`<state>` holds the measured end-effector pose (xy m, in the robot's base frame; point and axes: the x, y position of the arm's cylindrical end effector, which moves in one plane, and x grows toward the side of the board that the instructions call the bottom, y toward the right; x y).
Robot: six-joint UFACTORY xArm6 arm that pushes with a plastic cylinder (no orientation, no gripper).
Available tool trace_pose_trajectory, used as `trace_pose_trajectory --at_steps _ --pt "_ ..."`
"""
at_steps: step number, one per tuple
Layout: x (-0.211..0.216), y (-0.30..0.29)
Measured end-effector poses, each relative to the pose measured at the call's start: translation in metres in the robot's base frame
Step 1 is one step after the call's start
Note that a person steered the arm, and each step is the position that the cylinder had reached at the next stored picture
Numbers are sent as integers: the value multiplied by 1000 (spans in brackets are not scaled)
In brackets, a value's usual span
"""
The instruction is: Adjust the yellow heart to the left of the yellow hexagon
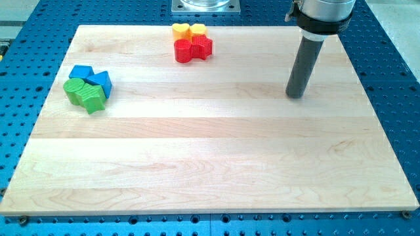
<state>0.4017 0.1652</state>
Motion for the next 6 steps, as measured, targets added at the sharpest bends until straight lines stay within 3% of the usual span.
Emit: trace_pose_trajectory --at_steps 1,2,3,4,5,6 --pt "-6 0" --pt "-104 -19" --pt "-141 -26" --pt "-156 -28" --pt "-210 -46" --pt "-210 -48"
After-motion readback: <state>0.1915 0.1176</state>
